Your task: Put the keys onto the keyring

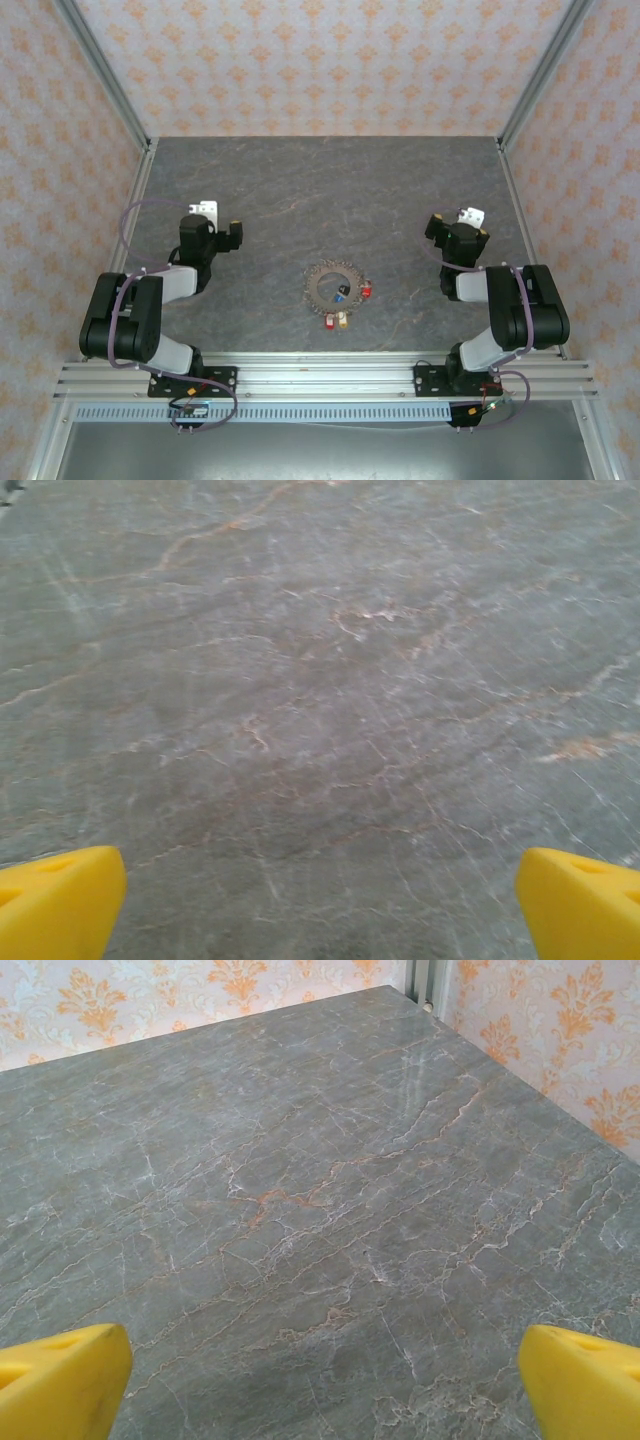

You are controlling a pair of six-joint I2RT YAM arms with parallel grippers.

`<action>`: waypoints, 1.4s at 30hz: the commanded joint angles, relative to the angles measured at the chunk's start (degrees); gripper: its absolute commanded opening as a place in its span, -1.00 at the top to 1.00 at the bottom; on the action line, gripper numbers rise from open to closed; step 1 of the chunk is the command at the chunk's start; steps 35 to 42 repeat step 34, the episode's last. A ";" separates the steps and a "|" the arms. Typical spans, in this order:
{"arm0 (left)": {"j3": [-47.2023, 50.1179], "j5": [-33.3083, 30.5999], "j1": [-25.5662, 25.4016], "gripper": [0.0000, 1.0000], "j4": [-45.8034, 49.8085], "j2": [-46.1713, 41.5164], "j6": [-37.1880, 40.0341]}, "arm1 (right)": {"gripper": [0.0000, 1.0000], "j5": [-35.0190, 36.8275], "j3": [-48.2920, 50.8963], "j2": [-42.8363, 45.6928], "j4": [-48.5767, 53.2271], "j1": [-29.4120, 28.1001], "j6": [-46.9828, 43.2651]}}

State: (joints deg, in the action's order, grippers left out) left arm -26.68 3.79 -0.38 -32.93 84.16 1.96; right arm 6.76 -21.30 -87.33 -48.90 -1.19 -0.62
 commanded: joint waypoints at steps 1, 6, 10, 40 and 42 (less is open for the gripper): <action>-1.44 -5.04 -0.76 -1.00 -2.48 0.39 -1.42 | -0.98 1.30 0.39 0.42 -1.13 0.02 0.82; -0.72 -2.21 -0.84 -1.00 -3.34 0.13 -0.08 | -0.98 -0.76 -0.67 0.14 0.56 0.00 0.14; -0.66 -1.89 -0.85 -1.00 -3.46 0.04 0.04 | -0.98 -4.69 -1.28 0.07 1.48 0.04 -1.60; -1.01 -5.30 -2.25 -1.00 -3.02 0.16 0.33 | -0.98 -7.40 -1.99 -0.08 2.77 0.05 -2.72; -1.01 -5.30 -2.25 -1.00 -3.02 0.16 0.33 | -0.98 -7.40 -1.99 -0.08 2.77 0.05 -2.72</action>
